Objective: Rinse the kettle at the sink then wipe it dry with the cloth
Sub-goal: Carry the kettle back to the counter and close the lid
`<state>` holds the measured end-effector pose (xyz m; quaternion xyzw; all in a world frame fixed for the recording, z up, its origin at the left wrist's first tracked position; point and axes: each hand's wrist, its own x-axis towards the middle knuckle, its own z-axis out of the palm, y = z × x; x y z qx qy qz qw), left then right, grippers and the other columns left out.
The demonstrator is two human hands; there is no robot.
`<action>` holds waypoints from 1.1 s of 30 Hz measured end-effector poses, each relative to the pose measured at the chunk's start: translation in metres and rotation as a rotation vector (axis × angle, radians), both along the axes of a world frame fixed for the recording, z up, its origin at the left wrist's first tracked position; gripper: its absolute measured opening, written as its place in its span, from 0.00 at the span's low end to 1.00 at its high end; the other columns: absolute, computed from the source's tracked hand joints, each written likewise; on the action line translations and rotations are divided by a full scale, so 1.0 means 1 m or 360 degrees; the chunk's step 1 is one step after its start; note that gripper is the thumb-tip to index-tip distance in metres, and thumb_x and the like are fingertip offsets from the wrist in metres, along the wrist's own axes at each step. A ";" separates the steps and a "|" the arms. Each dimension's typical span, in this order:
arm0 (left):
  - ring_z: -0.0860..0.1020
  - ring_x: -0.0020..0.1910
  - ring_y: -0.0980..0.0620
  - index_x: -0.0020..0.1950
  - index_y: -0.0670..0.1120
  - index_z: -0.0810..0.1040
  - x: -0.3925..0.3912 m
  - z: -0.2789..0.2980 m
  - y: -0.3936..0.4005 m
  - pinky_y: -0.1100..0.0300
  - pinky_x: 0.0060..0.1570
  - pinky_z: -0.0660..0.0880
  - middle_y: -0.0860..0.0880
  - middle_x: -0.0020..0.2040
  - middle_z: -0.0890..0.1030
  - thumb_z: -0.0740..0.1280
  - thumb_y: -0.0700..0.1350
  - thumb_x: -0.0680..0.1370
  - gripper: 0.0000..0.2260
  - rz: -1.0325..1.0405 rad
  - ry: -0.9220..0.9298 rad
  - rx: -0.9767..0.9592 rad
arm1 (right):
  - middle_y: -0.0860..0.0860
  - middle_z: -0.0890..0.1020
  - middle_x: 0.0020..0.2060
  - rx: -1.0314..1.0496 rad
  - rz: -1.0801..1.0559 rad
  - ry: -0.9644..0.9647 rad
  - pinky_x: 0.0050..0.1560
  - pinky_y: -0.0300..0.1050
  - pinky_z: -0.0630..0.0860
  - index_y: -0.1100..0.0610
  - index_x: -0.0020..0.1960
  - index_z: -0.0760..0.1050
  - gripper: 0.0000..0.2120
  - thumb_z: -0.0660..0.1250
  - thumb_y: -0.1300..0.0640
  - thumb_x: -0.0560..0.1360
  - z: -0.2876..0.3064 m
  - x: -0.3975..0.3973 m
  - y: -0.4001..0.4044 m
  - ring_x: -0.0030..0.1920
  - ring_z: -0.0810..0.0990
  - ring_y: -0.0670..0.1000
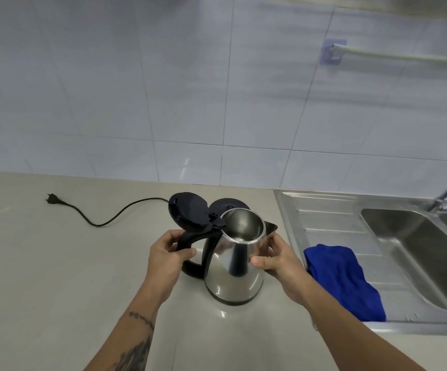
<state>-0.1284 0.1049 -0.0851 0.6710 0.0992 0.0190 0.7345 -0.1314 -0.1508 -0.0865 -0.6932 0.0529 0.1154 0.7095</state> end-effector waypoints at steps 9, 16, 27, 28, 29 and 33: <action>0.70 0.72 0.56 0.76 0.52 0.66 -0.024 0.013 -0.005 0.55 0.70 0.65 0.55 0.70 0.75 0.69 0.46 0.75 0.29 0.0014 -0.0530 0.0089 | 0.50 0.82 0.51 0.0021 -0.0047 0.0006 0.52 0.48 0.79 0.54 0.61 0.75 0.29 0.78 0.67 0.62 0.002 -0.003 0.003 0.58 0.81 0.56; 0.72 0.71 0.42 0.78 0.46 0.63 -0.015 0.043 -0.037 0.46 0.68 0.72 0.42 0.71 0.74 0.58 0.45 0.81 0.25 0.0083 -0.0893 0.0025 | 0.58 0.80 0.63 0.0021 -0.0102 0.0011 0.54 0.47 0.81 0.57 0.62 0.74 0.26 0.75 0.73 0.68 0.006 -0.007 0.004 0.61 0.82 0.58; 0.68 0.71 0.55 0.72 0.50 0.72 0.012 0.063 -0.078 0.47 0.74 0.61 0.55 0.71 0.72 0.64 0.55 0.76 0.25 -0.0473 -0.1113 0.1766 | 0.47 0.82 0.61 -0.0018 -0.0126 -0.0022 0.62 0.48 0.78 0.47 0.69 0.73 0.33 0.78 0.65 0.69 0.005 -0.015 0.006 0.62 0.80 0.50; 0.67 0.72 0.55 0.72 0.50 0.72 0.015 0.060 -0.078 0.47 0.75 0.58 0.55 0.71 0.72 0.64 0.55 0.75 0.25 -0.0535 -0.1120 0.1834 | 0.46 0.81 0.62 -0.0020 -0.0136 -0.0013 0.66 0.50 0.76 0.47 0.71 0.71 0.35 0.78 0.64 0.69 0.003 -0.016 0.006 0.63 0.80 0.49; 0.67 0.72 0.55 0.72 0.50 0.72 0.016 0.058 -0.077 0.49 0.77 0.55 0.55 0.71 0.72 0.64 0.55 0.75 0.25 -0.0579 -0.1130 0.1887 | 0.46 0.81 0.63 -0.0021 -0.0147 -0.0006 0.68 0.52 0.75 0.46 0.72 0.70 0.36 0.78 0.63 0.69 0.002 -0.018 0.007 0.63 0.79 0.48; 0.68 0.72 0.55 0.70 0.50 0.74 0.021 0.057 -0.070 0.56 0.75 0.50 0.55 0.71 0.73 0.63 0.58 0.73 0.27 -0.0627 -0.1213 0.1923 | 0.46 0.82 0.61 -0.0039 -0.0184 -0.0022 0.68 0.53 0.75 0.45 0.70 0.72 0.31 0.76 0.62 0.71 -0.002 -0.023 0.009 0.61 0.80 0.50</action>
